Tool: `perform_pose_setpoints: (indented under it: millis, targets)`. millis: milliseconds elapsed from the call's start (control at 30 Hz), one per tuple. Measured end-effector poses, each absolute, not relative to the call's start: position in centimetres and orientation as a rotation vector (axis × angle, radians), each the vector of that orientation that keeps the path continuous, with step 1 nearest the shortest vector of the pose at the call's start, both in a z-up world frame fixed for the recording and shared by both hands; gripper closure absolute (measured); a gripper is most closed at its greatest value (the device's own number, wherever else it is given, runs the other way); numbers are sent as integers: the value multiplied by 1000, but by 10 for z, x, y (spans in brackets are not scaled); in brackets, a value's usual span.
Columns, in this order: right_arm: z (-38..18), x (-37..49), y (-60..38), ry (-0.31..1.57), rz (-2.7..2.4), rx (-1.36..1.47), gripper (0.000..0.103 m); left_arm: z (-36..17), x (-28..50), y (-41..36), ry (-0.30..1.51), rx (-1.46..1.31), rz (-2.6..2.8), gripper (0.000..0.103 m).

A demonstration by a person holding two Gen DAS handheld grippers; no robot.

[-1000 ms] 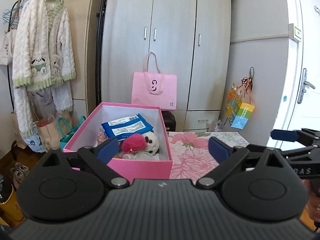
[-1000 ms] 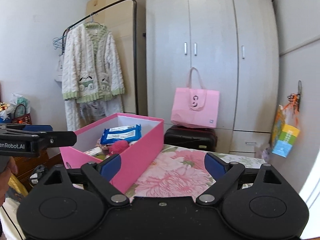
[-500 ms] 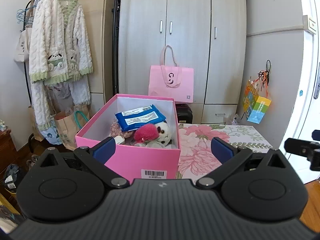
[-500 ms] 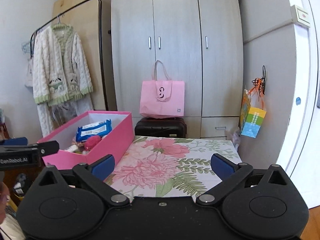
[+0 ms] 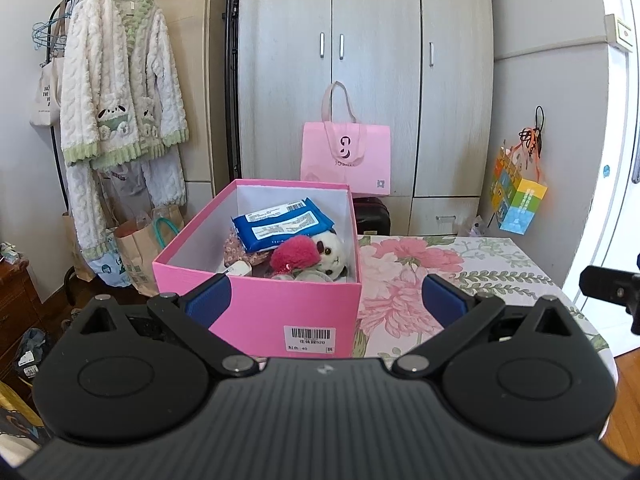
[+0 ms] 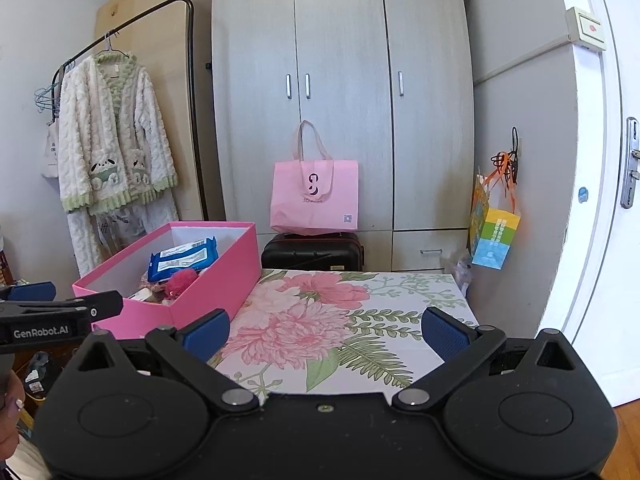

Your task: Organize soft objects

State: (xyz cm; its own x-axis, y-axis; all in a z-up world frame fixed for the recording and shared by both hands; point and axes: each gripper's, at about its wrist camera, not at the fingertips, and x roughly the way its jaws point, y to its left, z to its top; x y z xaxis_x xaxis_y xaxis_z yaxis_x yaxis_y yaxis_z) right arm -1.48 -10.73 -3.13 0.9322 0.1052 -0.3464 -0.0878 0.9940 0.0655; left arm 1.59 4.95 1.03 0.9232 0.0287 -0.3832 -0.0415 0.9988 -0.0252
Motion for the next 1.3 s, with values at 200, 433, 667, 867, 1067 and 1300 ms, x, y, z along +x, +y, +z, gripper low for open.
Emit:
perform_pose_setpoints:
  millis: [200,433,667,867,1067,1300]
  targets:
    - [-32,-19,-106,347,77,36,0,8,16,46,408,-11,45,0]
    - [-33,-22,-107,352,44,33,0,8,12,44,395,15,43,0]
    - [-36,-27,-108,345,26,24,0,9,6,39,365,52,37,0]
    - [-36,-31,-107,336,13,16,0,8,4,38,363,55,29,0]
    - [-36,-34,-106,330,15,19,0,8,3,38,361,57,28,0]
    - [-36,-37,-105,322,4,13,0,10,1,39,353,57,27,0]
